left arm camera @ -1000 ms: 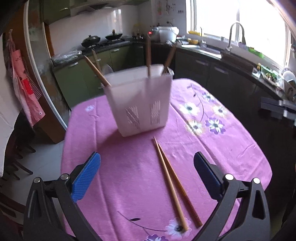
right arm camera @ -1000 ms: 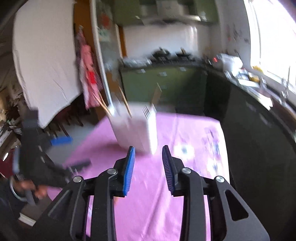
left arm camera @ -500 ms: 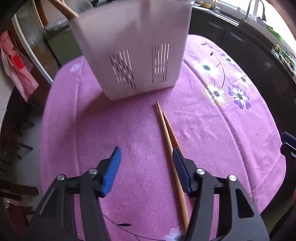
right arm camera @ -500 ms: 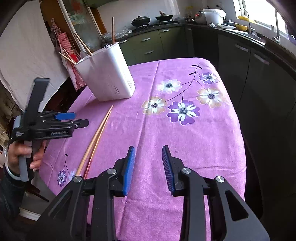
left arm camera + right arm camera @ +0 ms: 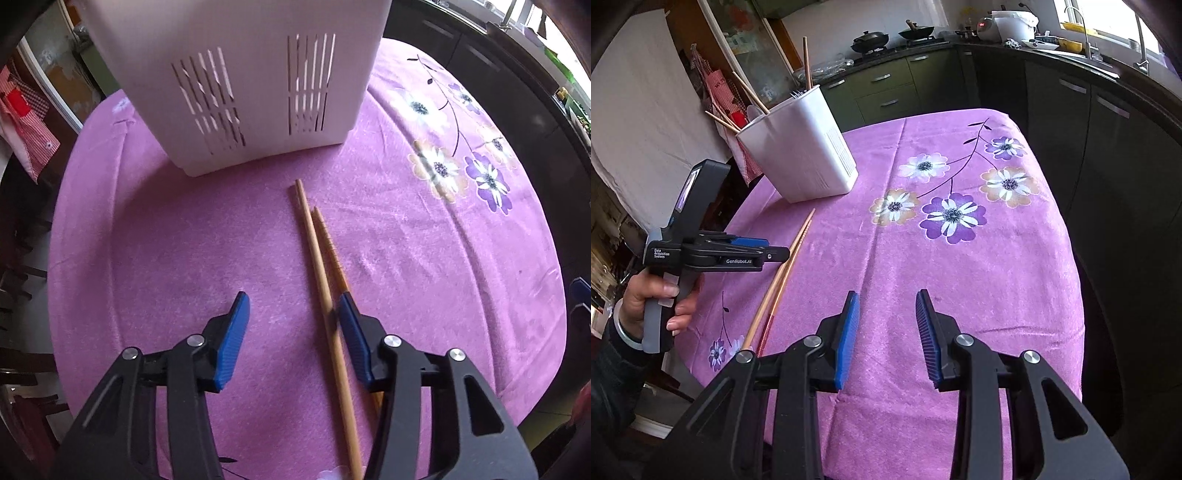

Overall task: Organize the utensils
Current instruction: 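Lift the chopstick with the left tool while the right tool grasps the last chopstick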

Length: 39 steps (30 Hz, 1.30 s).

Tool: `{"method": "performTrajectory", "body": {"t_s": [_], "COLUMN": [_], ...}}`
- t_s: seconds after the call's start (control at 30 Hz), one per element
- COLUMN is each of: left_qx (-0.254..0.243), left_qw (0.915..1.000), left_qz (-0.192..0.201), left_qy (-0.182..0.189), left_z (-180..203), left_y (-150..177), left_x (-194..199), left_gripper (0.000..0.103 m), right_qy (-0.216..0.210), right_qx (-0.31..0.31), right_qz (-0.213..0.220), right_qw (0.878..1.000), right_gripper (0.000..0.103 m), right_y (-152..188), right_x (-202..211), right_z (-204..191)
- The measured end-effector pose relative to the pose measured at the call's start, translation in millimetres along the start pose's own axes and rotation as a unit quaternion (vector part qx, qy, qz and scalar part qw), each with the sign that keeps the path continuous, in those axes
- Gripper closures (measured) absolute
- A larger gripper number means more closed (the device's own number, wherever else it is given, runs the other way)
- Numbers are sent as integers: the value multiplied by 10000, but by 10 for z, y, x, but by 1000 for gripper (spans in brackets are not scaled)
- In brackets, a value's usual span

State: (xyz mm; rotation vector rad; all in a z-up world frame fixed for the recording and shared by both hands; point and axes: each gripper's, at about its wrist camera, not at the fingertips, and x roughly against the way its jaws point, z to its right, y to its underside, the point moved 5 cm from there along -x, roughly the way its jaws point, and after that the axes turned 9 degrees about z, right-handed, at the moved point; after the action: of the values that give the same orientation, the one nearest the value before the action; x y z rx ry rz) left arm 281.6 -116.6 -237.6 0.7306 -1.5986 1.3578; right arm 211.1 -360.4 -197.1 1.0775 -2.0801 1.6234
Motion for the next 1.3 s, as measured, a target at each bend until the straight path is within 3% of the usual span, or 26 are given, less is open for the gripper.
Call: {"method": "performTrajectory", "body": {"t_s": [0.13, 0.2, 0.23, 0.27, 0.5, 0.73, 0.93, 1.17, 1.3], "left_qx": [6, -1, -21, -41, 177, 489, 576, 469, 467], "left_qw": [10000, 10000, 10000, 10000, 9998, 9947, 9830, 9768, 9747], "left_qz": [-4, 5, -1, -26, 26, 907, 1746, 2090, 2186], "left_qy": [10, 2, 3, -1, -30, 9, 33, 24, 61], "left_z": [13, 30, 41, 45, -112, -494, -697, -783, -839], "left_y": [-51, -103, -119, -128, -188, -196, -82, 56, 118], "left_x": [-49, -63, -69, -77, -23, 602, 1317, 1573, 1628], "left_gripper": [61, 78, 94, 96, 97, 97, 97, 97, 97], "right_qy": [-23, -10, -10, -6, -12, -28, -149, -363, -203], "right_qx": [-12, 1, -4, -6, 85, 259, 498, 946, 1190], "right_qz": [-18, -32, -39, -44, -99, -198, -462, -896, -1281], "right_qw": [10000, 10000, 10000, 10000, 9999, 9995, 9976, 9908, 9844], "right_gripper": [71, 71, 71, 71, 69, 69, 69, 69, 69], "right_y": [4, 8, 6, 4, -2, -58, -161, -292, -279], "right_x": [-5, -9, -12, -18, -42, -124, -318, -742, -1164], "right_z": [-5, -9, -9, -10, -58, -183, -411, -931, -1171]}}
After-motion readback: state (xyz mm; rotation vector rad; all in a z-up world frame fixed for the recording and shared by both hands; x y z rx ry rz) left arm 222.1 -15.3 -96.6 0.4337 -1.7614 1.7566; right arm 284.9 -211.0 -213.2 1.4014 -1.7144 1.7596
